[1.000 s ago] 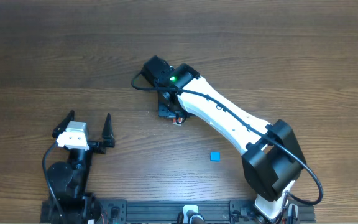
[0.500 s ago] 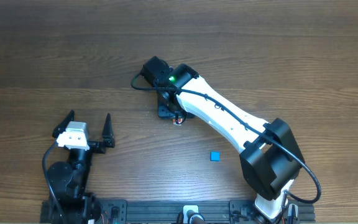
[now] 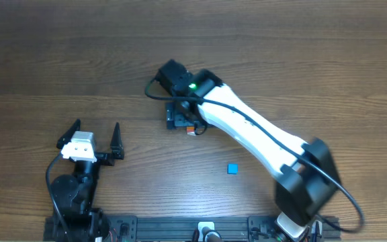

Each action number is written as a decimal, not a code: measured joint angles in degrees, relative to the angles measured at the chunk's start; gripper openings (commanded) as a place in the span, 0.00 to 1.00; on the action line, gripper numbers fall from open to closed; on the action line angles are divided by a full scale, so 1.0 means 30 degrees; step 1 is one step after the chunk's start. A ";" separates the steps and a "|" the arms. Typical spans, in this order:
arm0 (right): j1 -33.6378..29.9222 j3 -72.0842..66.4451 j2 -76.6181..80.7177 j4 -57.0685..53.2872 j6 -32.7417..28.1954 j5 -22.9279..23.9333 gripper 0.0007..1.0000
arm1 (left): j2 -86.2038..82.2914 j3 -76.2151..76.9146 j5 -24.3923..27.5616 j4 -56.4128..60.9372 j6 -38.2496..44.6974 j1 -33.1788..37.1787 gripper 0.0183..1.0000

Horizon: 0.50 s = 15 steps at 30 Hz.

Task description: Stack Cubes

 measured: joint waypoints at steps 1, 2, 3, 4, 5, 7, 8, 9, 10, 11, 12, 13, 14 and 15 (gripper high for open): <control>-0.0109 0.0000 -0.1122 -0.0699 -0.0095 0.0117 0.99 | 0.0000 0.0000 0.0000 0.0000 0.0000 0.0000 1.00; -0.0226 -0.0051 -0.1996 -0.1115 -0.0168 0.0219 0.99 | 0.0000 0.0000 -0.0007 -0.0007 0.0000 0.0000 1.00; -0.0408 -0.0350 -0.3235 -0.1406 -0.0277 0.0328 0.99 | -0.0007 0.0000 0.0000 0.0000 0.0000 0.0000 1.00; -0.0532 -0.0714 -0.4109 -0.1501 -0.0357 0.0401 0.99 | -0.0015 0.0000 0.0000 0.0000 0.0000 0.0000 1.00; -0.0699 -0.1428 -0.5297 -0.1523 -0.0379 0.0539 0.99 | -0.0015 0.0000 0.0000 0.0000 0.0000 0.0000 1.00; -0.0969 -0.3279 -0.7322 -0.1501 -0.0415 0.0648 0.99 | -0.0015 0.0000 0.0000 0.0000 0.0000 0.0000 1.00; -0.1013 -0.4226 -0.7985 -0.1326 -0.0408 0.0634 0.99 | -0.0015 0.0000 0.0000 0.0000 0.0000 0.0000 1.00; -0.1100 -0.5544 -0.8648 -0.0933 -0.0335 0.0583 0.99 | -0.0015 0.0000 0.0000 0.0000 0.0000 0.0000 1.00; -0.1144 -0.6615 -0.9012 -0.0663 -0.0328 0.0488 0.99 | -0.0015 0.0000 0.0000 0.0000 0.0000 0.0000 1.00; -0.1180 -0.7810 -0.9275 -0.0291 -0.0262 0.0386 0.99 | -0.0015 0.0000 -0.0007 0.0000 0.0000 0.0000 1.00; -0.1253 -0.9071 -0.9428 0.0211 -0.0182 0.0233 0.99 | -0.0015 0.0000 -0.0007 -0.0007 0.0000 0.0000 1.00; -0.1319 -0.9952 -0.9457 0.0481 -0.0058 0.0153 0.99 | -0.0015 0.0000 -0.0007 -0.0007 0.0000 0.0000 1.00; -0.1384 -1.0863 -0.9457 0.0801 0.0095 0.0095 0.99 | -0.0015 0.0000 -0.0007 0.0000 0.0000 0.0000 1.00; -0.1435 -1.1846 -0.9457 0.1231 0.0189 -0.0007 0.99 | -0.0015 0.0000 -0.0007 -0.0007 0.0000 0.0000 1.00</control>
